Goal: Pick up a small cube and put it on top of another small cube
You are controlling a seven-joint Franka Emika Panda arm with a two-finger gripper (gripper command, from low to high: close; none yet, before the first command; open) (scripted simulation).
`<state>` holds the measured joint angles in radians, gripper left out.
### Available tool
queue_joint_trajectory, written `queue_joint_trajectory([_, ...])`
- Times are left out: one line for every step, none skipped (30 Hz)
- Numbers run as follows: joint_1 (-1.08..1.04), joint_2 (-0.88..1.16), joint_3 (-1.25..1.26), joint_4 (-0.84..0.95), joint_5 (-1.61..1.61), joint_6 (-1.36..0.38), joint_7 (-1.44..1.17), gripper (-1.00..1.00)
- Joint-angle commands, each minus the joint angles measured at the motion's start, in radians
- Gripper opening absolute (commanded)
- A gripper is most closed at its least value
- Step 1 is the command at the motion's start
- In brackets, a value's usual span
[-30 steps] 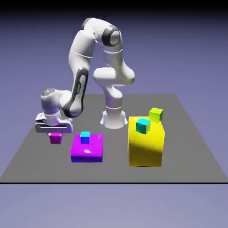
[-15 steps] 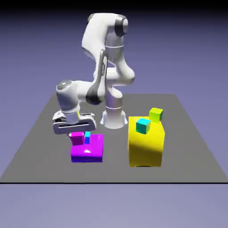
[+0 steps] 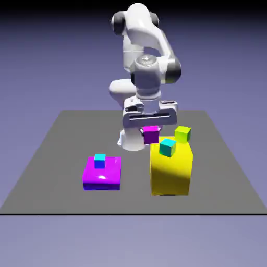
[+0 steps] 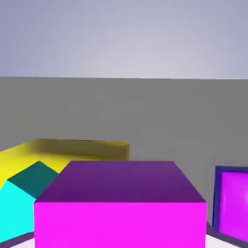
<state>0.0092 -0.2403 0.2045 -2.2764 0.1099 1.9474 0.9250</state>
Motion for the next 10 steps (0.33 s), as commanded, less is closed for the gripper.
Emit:
queue_joint_trajectory([0.0,-0.016,0.036,0.012,-0.006,-0.026,0.04,-1.0])
queue_joint_trajectory([0.001,-0.029,0.069,0.018,-0.009,-0.044,0.075,-1.0])
queue_joint_trajectory([0.002,-0.016,0.072,-0.013,-0.009,0.0,0.076,-1.0])
queue_joint_trajectory([0.003,-0.003,0.075,-0.043,-0.01,0.043,0.078,-1.0])
queue_joint_trajectory([0.004,0.01,0.078,-0.074,-0.01,0.086,0.079,-1.0])
queue_joint_trajectory([0.004,0.022,0.081,-0.105,-0.011,0.13,0.08,-1.0])
queue_joint_trajectory([0.005,0.024,0.081,-0.111,-0.011,0.137,0.081,-1.0])
queue_joint_trajectory([0.005,0.024,0.081,-0.111,-0.011,0.137,0.081,1.0])
queue_joint_trajectory([0.005,0.024,0.081,-0.111,-0.011,0.137,0.081,1.0])
queue_joint_trajectory([0.004,0.012,0.078,-0.08,-0.01,0.094,0.079,1.0])
